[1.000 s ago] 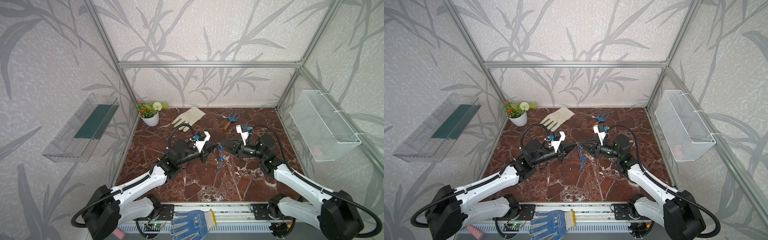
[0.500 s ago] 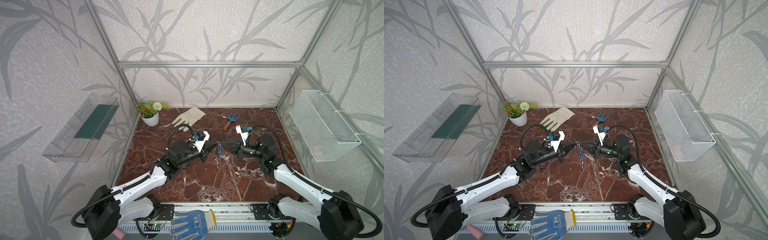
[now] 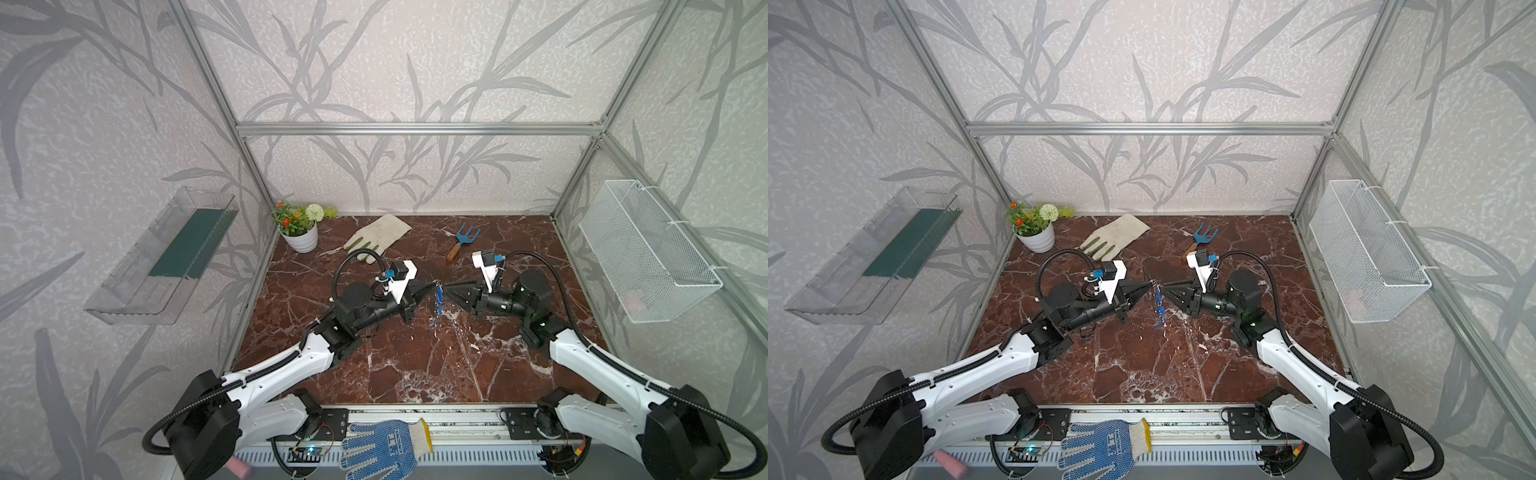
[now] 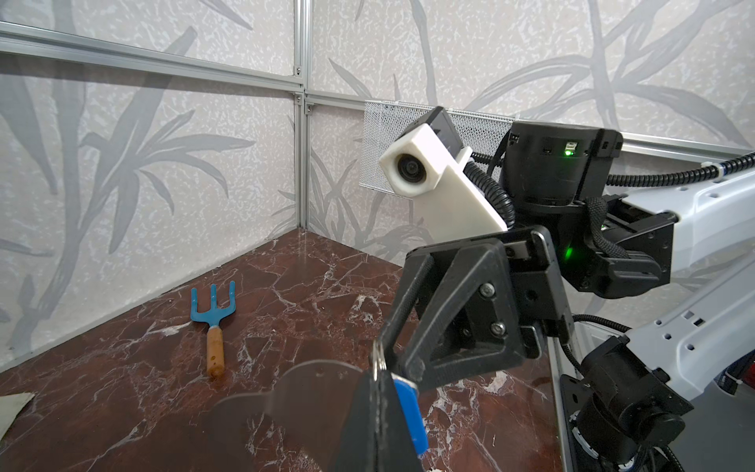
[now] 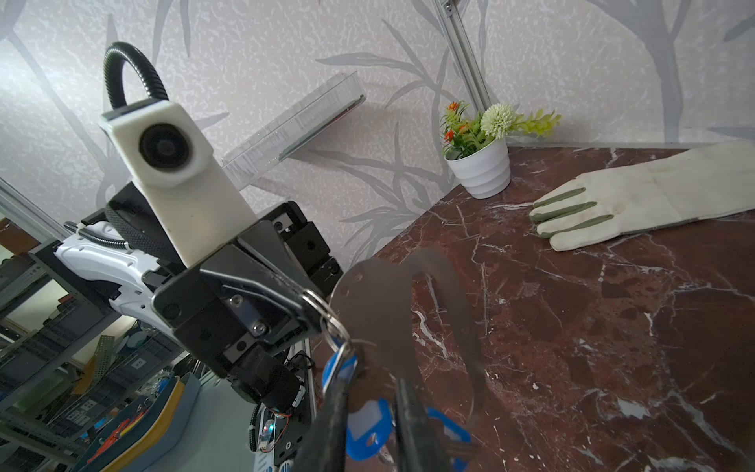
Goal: Attach keys to a key ring
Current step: Insert the key into the keyring.
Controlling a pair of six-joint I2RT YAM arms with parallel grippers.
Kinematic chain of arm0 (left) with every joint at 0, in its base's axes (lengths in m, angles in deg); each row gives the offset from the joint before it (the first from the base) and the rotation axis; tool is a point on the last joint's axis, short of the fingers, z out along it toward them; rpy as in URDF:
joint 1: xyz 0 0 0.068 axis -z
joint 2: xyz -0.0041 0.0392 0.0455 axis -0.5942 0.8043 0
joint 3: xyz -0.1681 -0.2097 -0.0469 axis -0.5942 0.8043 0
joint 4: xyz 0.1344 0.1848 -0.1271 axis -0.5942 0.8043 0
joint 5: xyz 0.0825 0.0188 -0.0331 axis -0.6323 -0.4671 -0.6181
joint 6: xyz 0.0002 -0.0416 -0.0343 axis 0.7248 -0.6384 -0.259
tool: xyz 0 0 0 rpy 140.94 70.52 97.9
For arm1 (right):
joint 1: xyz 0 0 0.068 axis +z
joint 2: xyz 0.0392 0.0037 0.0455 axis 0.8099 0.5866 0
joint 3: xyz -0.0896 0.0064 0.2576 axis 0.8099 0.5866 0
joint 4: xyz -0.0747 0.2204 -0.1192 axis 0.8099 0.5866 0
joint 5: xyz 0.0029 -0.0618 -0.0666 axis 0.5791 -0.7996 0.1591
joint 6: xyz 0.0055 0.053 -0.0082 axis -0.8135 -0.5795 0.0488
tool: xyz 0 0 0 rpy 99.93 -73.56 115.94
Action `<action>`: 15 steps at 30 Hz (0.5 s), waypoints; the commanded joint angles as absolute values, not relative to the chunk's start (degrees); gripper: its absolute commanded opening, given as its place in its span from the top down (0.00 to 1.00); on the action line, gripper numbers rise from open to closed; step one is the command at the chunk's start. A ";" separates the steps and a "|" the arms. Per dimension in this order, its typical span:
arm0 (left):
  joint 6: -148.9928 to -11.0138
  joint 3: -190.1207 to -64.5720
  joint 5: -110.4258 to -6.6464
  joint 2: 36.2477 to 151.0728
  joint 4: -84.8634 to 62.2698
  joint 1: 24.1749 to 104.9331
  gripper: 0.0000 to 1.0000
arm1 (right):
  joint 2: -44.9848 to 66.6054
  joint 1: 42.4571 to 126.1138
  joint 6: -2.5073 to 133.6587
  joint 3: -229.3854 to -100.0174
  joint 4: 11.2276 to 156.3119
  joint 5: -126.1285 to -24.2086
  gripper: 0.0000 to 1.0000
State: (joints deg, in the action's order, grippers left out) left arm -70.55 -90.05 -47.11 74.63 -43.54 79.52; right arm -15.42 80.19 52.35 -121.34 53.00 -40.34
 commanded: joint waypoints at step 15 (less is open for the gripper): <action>-71.88 -90.27 -45.41 73.93 -46.40 79.66 1.00 | -10.08 79.73 42.47 -124.14 37.81 -35.59 0.71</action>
State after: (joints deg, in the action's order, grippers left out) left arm -71.47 -90.05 -46.41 74.63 -43.52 79.55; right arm -10.55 79.93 44.04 -122.21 42.05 -37.56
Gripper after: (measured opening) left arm 0.047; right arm 0.289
